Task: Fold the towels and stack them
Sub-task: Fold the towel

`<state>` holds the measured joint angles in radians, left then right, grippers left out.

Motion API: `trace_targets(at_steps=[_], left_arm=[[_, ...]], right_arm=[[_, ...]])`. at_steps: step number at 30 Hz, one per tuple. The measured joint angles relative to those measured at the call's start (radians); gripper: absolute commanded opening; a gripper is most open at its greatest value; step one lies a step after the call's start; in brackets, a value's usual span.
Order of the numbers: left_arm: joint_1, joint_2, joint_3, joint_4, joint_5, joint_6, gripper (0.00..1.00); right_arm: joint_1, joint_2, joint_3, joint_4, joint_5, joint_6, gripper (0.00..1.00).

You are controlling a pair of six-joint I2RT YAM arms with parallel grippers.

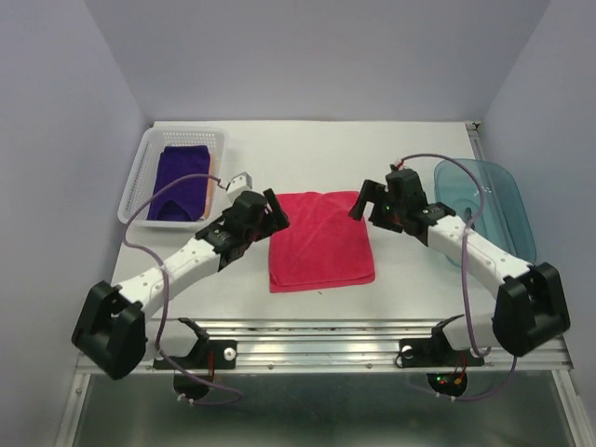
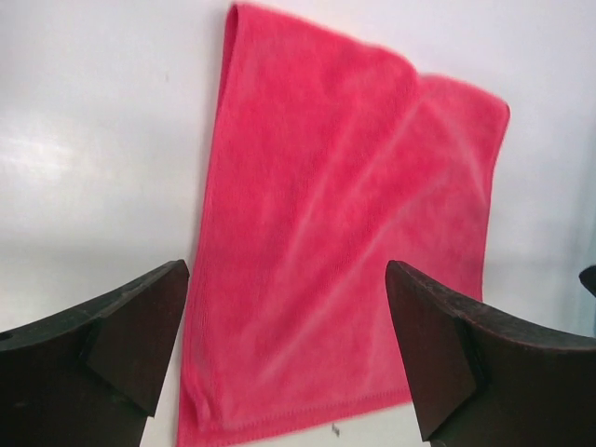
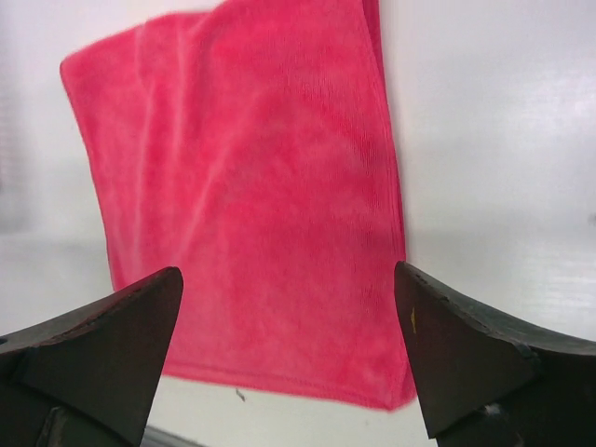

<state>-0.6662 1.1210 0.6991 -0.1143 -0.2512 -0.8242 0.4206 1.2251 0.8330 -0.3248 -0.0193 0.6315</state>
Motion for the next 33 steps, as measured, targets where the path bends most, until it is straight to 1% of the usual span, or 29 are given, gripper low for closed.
trace_targets(at_steps=[2, 3, 4, 6, 9, 12, 13, 17, 22, 26, 29, 32, 33], left_arm=[[0.054, 0.134, 0.101, 0.028, -0.009, 0.054, 0.99], [0.069, 0.166, 0.13, 0.027, -0.01, 0.071, 0.99], [0.106, 0.242, 0.183, 0.035, -0.009, 0.103, 0.99], [0.152, 0.341, 0.251, 0.036, -0.006, 0.136, 0.99], [0.196, 0.464, 0.334, 0.042, -0.003, 0.195, 0.99], [0.204, 0.553, 0.4, 0.047, 0.013, 0.249, 0.92], [0.206, 0.589, 0.425, 0.045, 0.021, 0.269, 0.86], [0.219, 0.698, 0.516, 0.039, 0.046, 0.313, 0.81], [0.246, 0.773, 0.568, 0.035, 0.05, 0.341, 0.75], [0.261, 0.823, 0.609, 0.029, 0.056, 0.352, 0.6], [0.263, 0.853, 0.628, 0.027, 0.066, 0.36, 0.54], [0.269, 0.868, 0.628, 0.027, 0.082, 0.364, 0.53], [0.269, 0.874, 0.628, 0.027, 0.094, 0.365, 0.53]], right_arm=[[0.0, 0.141, 0.114, -0.003, 0.048, -0.018, 1.0], [0.0, 0.208, 0.168, -0.006, 0.069, -0.032, 1.0], [0.0, 0.254, 0.205, -0.005, 0.082, -0.042, 1.0], [-0.003, 0.351, 0.292, -0.008, 0.102, -0.063, 1.0], [-0.013, 0.451, 0.386, -0.008, 0.116, -0.091, 1.0], [-0.032, 0.53, 0.454, -0.008, 0.116, -0.111, 1.0], [-0.042, 0.556, 0.474, -0.008, 0.114, -0.118, 1.0], [-0.064, 0.638, 0.517, -0.01, 0.106, -0.135, 1.0], [-0.093, 0.71, 0.546, -0.013, 0.083, -0.145, 1.0], [-0.115, 0.747, 0.556, -0.015, 0.058, -0.145, 0.98], [-0.128, 0.764, 0.563, -0.014, 0.045, -0.145, 0.97], [-0.137, 0.769, 0.563, -0.014, 0.039, -0.145, 0.96], [-0.139, 0.77, 0.565, -0.015, 0.037, -0.145, 0.94]])
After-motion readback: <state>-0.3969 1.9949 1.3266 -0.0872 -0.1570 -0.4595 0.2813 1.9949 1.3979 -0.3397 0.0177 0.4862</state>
